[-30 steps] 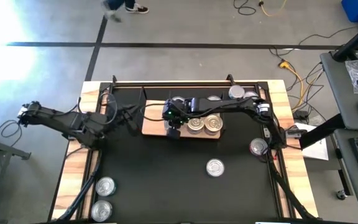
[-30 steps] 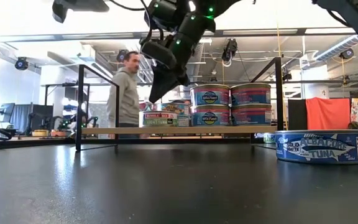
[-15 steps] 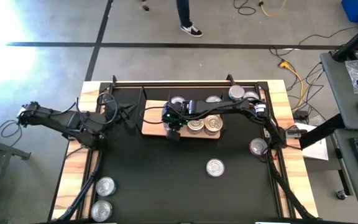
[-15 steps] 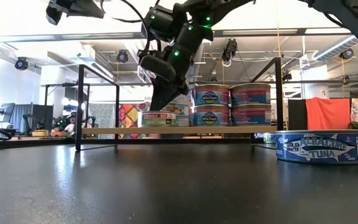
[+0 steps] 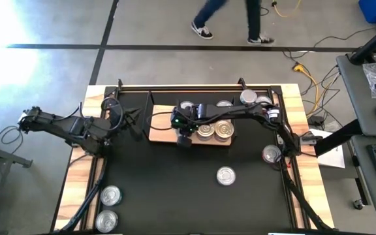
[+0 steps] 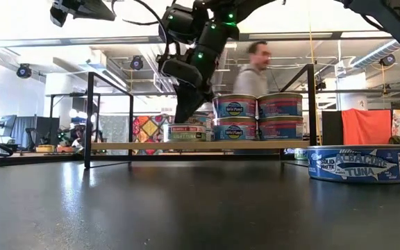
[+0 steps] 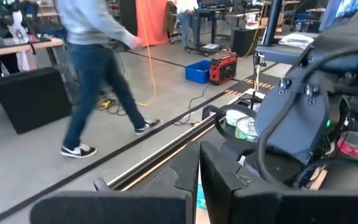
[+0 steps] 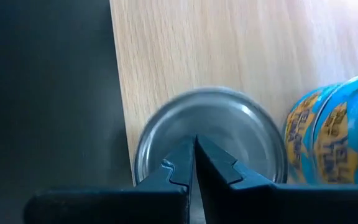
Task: Stack canned seafood by type on shelf
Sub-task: Put the bottom right green and white tuna can on the shelf, then stack the bottom left light blue tuna can on the light blue tuna can
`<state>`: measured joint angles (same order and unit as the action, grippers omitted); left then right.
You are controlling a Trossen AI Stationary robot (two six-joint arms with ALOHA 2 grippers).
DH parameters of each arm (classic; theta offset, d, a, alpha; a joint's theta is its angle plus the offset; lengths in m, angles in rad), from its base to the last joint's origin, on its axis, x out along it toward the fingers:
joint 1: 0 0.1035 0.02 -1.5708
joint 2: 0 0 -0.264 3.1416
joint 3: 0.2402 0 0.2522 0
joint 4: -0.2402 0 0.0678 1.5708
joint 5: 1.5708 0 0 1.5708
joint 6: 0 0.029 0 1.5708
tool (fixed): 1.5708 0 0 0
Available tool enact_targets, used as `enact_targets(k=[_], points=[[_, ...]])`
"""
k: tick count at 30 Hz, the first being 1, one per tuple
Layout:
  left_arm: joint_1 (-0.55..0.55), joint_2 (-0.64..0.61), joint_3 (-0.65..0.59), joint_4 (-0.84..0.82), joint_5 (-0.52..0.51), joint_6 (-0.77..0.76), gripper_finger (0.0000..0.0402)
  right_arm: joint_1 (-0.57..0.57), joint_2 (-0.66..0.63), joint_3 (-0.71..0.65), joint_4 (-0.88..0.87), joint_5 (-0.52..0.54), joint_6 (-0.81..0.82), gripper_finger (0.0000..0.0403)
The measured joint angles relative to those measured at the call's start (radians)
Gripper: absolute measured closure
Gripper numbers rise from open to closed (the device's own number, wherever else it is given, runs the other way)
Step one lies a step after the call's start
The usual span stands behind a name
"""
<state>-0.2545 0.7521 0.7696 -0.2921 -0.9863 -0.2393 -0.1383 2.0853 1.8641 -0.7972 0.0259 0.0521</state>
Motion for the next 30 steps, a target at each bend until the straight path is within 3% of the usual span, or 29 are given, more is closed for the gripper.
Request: enact_targets(k=[6,13,18,24,30], points=[[0.000,-0.004,0.011,-0.003,0.007,0.058,0.0402,0.000,-0.033,0.101,-0.051,0.004,0.000,0.0391],[0.000,-0.011,0.057,-0.002,0.009,0.120,0.0402,0.031,-0.135,0.250,-0.129,0.142,0.046,0.0390],[0.001,-0.015,0.076,0.013,0.011,0.210,0.0402,0.039,-0.219,0.324,-0.289,0.228,0.137,0.0390],[0.074,0.014,0.077,0.071,0.124,0.287,0.0402,-0.016,-0.297,0.316,-0.522,0.355,0.305,0.0390],[0.260,0.090,0.080,0.072,0.272,0.382,0.0402,-0.163,-0.328,0.313,-0.626,0.320,0.396,0.0390]])
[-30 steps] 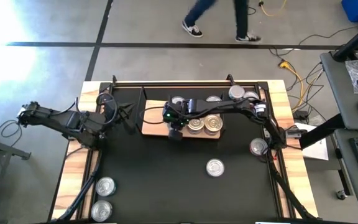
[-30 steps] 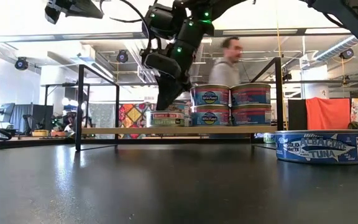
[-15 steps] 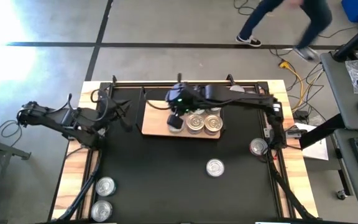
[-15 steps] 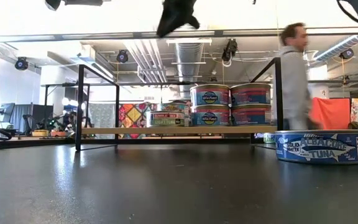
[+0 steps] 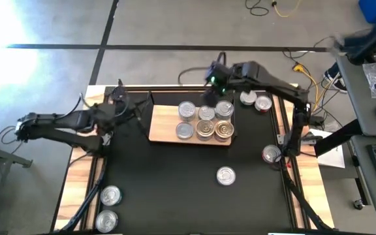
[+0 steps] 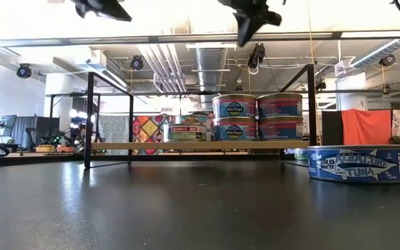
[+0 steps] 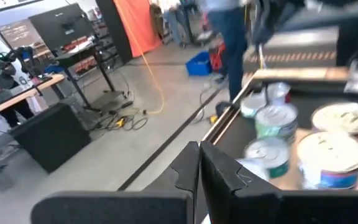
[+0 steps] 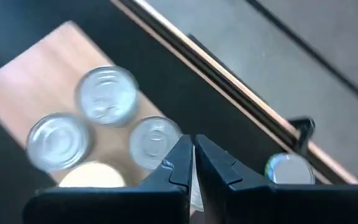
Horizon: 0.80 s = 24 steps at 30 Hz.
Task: Stack canned seafood by type on shelf
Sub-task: Stack the bottom left light blue tuna can on the light blue tuna can
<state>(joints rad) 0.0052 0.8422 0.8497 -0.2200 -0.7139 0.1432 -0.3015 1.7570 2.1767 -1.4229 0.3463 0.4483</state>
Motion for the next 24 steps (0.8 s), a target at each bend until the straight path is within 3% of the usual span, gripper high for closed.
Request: enact_targets(k=[5,10,14,19,22,24], points=[[0.160,0.061,0.019,0.002,0.100,0.077,0.0402,-0.139,-0.014,0.000,-0.046,-0.079,0.013,0.0390],[0.275,0.090,0.020,-0.002,0.104,0.141,0.0402,-0.244,-0.014,-0.003,-0.095,-0.108,0.033,0.0390],[0.329,0.098,0.019,0.006,0.186,0.230,0.0402,-0.285,-0.010,-0.013,-0.125,-0.183,0.049,0.0390],[0.379,0.099,0.020,0.071,0.339,0.234,0.0402,-0.344,-0.014,-0.076,-0.150,-0.265,0.121,0.0390],[0.384,0.099,0.021,0.118,0.349,0.235,0.0402,-0.406,-0.014,-0.131,-0.149,-0.361,0.147,0.0390],[0.384,0.095,0.021,0.123,0.350,0.237,0.0402,-0.434,-0.014,-0.173,-0.149,-0.370,0.146,0.0390]])
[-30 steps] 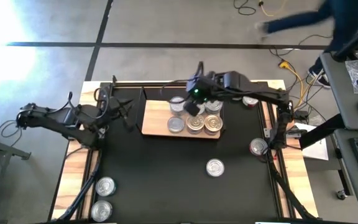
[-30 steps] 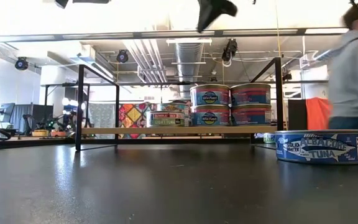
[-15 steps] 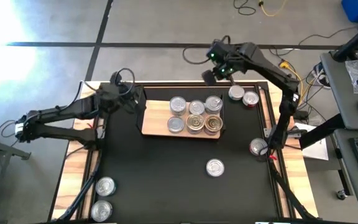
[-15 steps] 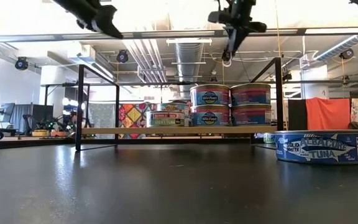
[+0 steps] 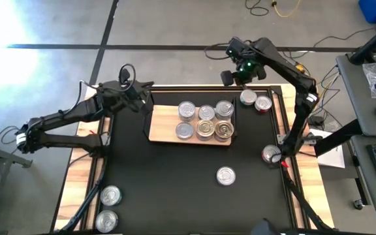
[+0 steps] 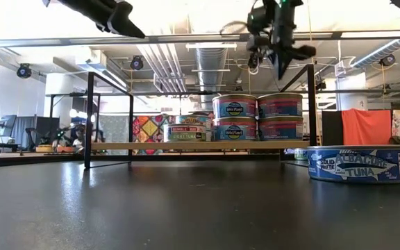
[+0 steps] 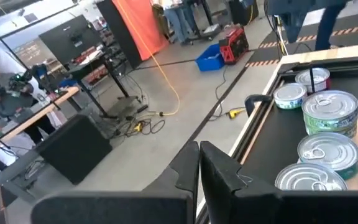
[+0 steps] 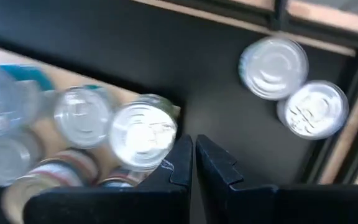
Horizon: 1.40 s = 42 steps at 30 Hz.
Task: Stack canned seafood by type on shelf
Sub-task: Stack the bottom left light blue tuna can on the light blue tuna can
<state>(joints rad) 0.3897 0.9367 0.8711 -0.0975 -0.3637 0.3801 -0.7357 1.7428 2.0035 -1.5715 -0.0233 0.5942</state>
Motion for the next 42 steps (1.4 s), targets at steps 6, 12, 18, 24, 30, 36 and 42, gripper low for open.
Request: enact_targets(k=[6,12,18,24,30,36,42], points=[[-0.002,-0.051,0.000,-0.099,0.000,-0.040,0.0402,-0.014,-0.042,-0.145,0.062,0.072,-0.010,0.0390],[-0.016,-0.176,0.000,-0.075,0.102,-0.125,0.0402,0.053,-0.213,-0.298,0.257,0.099,0.052,0.0390],[-0.022,-0.230,0.000,-0.012,0.551,-0.384,0.0402,0.241,-0.425,-0.416,0.360,0.128,0.122,0.0390],[-0.180,-0.198,0.000,-0.011,0.844,-0.670,0.0402,0.525,-0.580,-0.550,0.517,0.128,0.230,0.0390],[-0.544,-0.095,0.000,0.013,0.662,-0.851,0.0402,0.820,-0.634,-0.678,0.732,0.131,0.295,0.0390],[-0.954,0.095,0.010,-0.026,0.251,-1.033,0.0402,1.118,-0.594,-0.761,0.964,0.182,0.291,0.0390],[-1.142,0.251,0.105,-0.355,0.120,-1.384,0.0402,1.323,-0.491,-0.777,1.062,0.255,0.320,0.0390]])
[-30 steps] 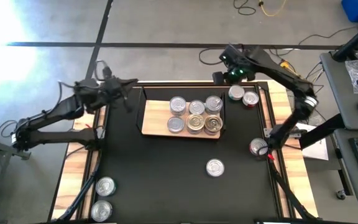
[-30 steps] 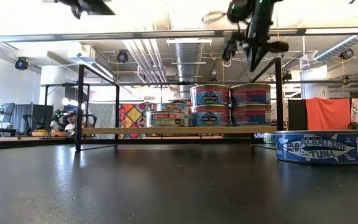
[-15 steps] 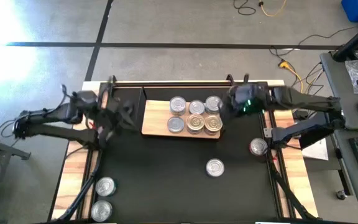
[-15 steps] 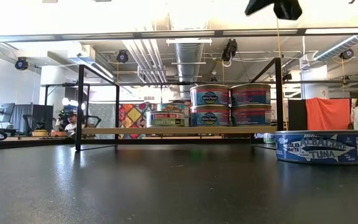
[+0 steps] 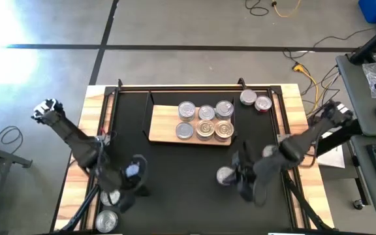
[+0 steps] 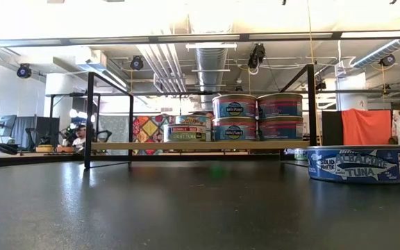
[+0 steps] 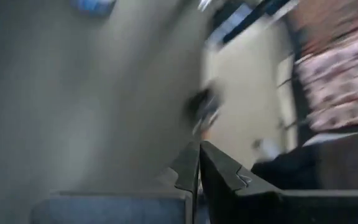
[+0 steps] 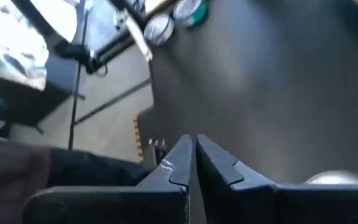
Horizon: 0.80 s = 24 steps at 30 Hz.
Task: Stack canned seafood by type on shelf
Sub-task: Stack the bottom left light blue tuna can on the light blue tuna can
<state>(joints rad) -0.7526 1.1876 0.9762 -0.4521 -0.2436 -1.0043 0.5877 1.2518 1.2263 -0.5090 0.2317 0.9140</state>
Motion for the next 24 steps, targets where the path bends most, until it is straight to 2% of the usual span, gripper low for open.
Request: enact_targets(k=[2,5,10,13,18,22,24], points=[[-0.033,0.048,0.027,-0.128,0.059,-0.117,0.0402,0.046,0.044,0.000,0.002,0.020,0.061,0.0390],[-0.074,0.113,0.046,-0.271,0.234,-0.263,0.0402,0.106,0.117,0.002,0.012,0.032,0.173,0.0390],[-0.128,0.211,0.025,-0.382,0.473,-0.407,0.0402,0.189,0.246,0.025,0.027,0.034,0.279,0.0390],[-0.131,0.270,0.023,-0.453,0.546,-0.412,0.0402,0.219,0.310,0.047,0.025,0.039,0.318,0.0390],[-0.128,0.350,0.015,-0.642,0.582,-0.350,0.0402,0.238,0.382,0.088,0.027,0.100,0.353,0.0390],[-0.128,0.397,-0.032,-0.621,0.734,-0.251,0.0402,0.239,0.404,0.116,0.030,0.112,0.338,0.0390],[-0.128,0.416,-0.062,-0.590,0.770,-0.236,0.0402,0.239,0.404,0.120,0.025,0.123,0.322,0.0390]])
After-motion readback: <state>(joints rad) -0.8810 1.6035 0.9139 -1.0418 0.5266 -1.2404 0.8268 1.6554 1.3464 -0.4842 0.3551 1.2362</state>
